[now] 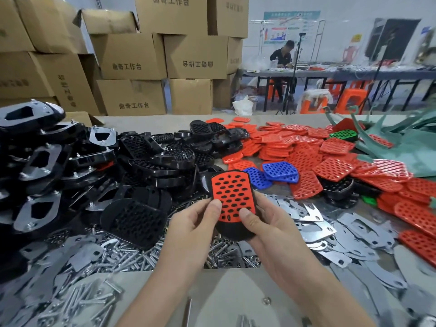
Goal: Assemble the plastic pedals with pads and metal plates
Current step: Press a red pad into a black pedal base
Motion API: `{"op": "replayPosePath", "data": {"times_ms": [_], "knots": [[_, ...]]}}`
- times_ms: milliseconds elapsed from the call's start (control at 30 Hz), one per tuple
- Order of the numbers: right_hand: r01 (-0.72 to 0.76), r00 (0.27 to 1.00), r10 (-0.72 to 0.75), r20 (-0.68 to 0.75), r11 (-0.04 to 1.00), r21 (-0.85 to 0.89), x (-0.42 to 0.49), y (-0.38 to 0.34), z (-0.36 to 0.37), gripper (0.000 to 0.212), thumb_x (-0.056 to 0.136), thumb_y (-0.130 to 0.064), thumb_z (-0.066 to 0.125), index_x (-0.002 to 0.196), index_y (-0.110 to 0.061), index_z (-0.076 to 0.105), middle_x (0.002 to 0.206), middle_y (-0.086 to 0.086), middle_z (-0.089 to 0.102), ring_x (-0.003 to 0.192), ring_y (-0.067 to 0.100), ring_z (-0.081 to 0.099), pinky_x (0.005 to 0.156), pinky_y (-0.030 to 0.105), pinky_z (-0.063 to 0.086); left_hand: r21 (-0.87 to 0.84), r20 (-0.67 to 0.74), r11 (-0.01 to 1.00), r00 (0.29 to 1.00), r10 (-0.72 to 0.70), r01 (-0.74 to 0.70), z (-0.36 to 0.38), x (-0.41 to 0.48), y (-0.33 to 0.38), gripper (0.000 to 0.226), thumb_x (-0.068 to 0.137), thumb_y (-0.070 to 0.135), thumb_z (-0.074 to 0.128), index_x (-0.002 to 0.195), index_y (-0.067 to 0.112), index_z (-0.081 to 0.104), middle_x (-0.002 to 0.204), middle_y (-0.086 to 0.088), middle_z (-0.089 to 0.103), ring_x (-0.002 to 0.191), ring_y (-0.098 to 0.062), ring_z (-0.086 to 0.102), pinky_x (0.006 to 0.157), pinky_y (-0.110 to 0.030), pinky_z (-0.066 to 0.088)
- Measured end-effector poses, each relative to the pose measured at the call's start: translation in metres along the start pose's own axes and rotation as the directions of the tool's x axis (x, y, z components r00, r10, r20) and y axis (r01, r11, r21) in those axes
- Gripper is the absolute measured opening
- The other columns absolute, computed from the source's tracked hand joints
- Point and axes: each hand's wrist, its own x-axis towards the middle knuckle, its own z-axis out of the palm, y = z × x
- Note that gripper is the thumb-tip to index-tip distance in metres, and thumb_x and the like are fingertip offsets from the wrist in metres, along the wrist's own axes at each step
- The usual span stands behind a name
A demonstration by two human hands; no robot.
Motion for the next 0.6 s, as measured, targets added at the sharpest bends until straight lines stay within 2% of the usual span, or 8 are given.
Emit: {"op": "replayPosePath", "data": {"times_ms": [100, 167, 233, 333, 400, 433, 500, 600], "knots": [[0.019, 0.994, -0.026, -0.109, 0.998, -0.067, 0.002, 0.000, -0.003, 0.032, 0.102, 0.000, 0.053, 0.119, -0.020, 0.072, 0.118, 0.005, 0.076, 0.115, 0.025, 0.071, 0.108, 0.055, 0.049, 0.008, 0.002, 1.000, 1.000, -0.003, 0.003, 0.001, 0.001, 0.005, 0.026, 0.102, 0.027, 0.053, 0.097, 0.031, 0.078, 0.095, 0.003, 0.078, 0.090, -0.009, 0.073, 0.074, -0.021, 0.058], [0.027, 0.980, -0.035, -0.196, 0.999, -0.047, 0.004, -0.002, -0.006, 0.031, 0.103, 0.001, 0.050, 0.121, -0.017, 0.069, 0.116, 0.006, 0.077, 0.114, 0.027, 0.071, 0.108, 0.054, 0.050, 0.000, -0.033, 1.000, 0.999, -0.002, 0.002, -0.008, 0.003, 0.008, 0.024, 0.103, 0.029, 0.052, 0.099, 0.027, 0.076, 0.095, 0.009, 0.078, 0.089, -0.007, 0.074, 0.076, -0.017, 0.057], [0.038, 0.959, -0.030, -0.282, 0.999, 0.022, 0.006, -0.006, -0.009, 0.030, 0.104, 0.000, 0.049, 0.123, -0.014, 0.067, 0.116, 0.009, 0.077, 0.115, 0.031, 0.070, 0.106, 0.050, 0.052, 0.274, -0.022, 0.960, 0.997, 0.069, -0.061, -0.023, 0.007, 0.008, 0.020, 0.100, 0.040, 0.052, 0.097, 0.035, 0.072, 0.090, 0.017, 0.075, 0.084, 0.000, 0.070, 0.076, -0.012, 0.052], [0.059, 0.934, 0.038, -0.354, 0.964, 0.259, 0.007, -0.013, -0.011, 0.030, 0.105, 0.000, 0.044, 0.129, -0.004, 0.061, 0.123, 0.019, 0.072, 0.118, 0.038, 0.067, 0.095, 0.042, 0.060, 0.742, 0.179, 0.659, 0.984, -0.015, -0.125, -0.037, 0.013, 0.011, 0.020, 0.096, 0.052, 0.052, 0.107, 0.040, 0.064, 0.101, 0.023, 0.068, 0.096, 0.005, 0.062, 0.088, -0.021, 0.050], [0.078, 0.933, 0.067, -0.353, 0.921, 0.381, 0.007, -0.017, -0.011, 0.030, 0.107, -0.004, 0.042, 0.134, -0.002, 0.055, 0.127, 0.023, 0.069, 0.113, 0.041, 0.070, 0.083, 0.040, 0.064, 0.874, 0.276, 0.437, 0.958, -0.082, -0.215, -0.033, 0.016, 0.009, 0.036, 0.097, 0.058, 0.046, 0.126, 0.039, 0.055, 0.117, 0.022, 0.055, 0.113, -0.002, 0.054, 0.097, -0.029, 0.047], [0.086, 0.935, 0.065, -0.348, 0.911, 0.402, 0.007, -0.017, -0.011, 0.030, 0.107, -0.005, 0.043, 0.135, -0.001, 0.054, 0.128, 0.024, 0.068, 0.111, 0.041, 0.071, 0.081, 0.040, 0.064, 0.894, 0.300, 0.374, 0.950, -0.087, -0.248, -0.028, 0.017, 0.007, 0.040, 0.097, 0.060, 0.044, 0.130, 0.038, 0.051, 0.121, 0.019, 0.050, 0.118, -0.005, 0.050, 0.096, -0.030, 0.046], [0.103, 0.939, 0.044, -0.340, 0.910, 0.401, 0.007, -0.017, -0.011, 0.031, 0.103, -0.002, 0.049, 0.134, 0.001, 0.054, 0.127, 0.025, 0.068, 0.109, 0.037, 0.072, 0.083, 0.039, 0.063, 0.901, 0.324, 0.325, 0.944, -0.067, -0.287, -0.019, 0.017, 0.006, 0.039, 0.098, 0.060, 0.043, 0.130, 0.039, 0.047, 0.122, 0.017, 0.044, 0.121, -0.007, 0.044, 0.089, -0.028, 0.042], [0.095, 0.949, 0.020, -0.314, 0.932, 0.349, 0.007, -0.016, -0.009, 0.038, 0.093, 0.006, 0.057, 0.130, 0.001, 0.056, 0.124, 0.026, 0.069, 0.105, 0.035, 0.074, 0.084, 0.034, 0.063, 0.879, 0.346, 0.357, 0.938, -0.023, -0.316, -0.012, 0.013, 0.006, 0.012, 0.102, 0.049, 0.044, 0.110, 0.041, 0.045, 0.111, 0.019, 0.041, 0.115, -0.007, 0.042, 0.083, -0.025, 0.036]]}}
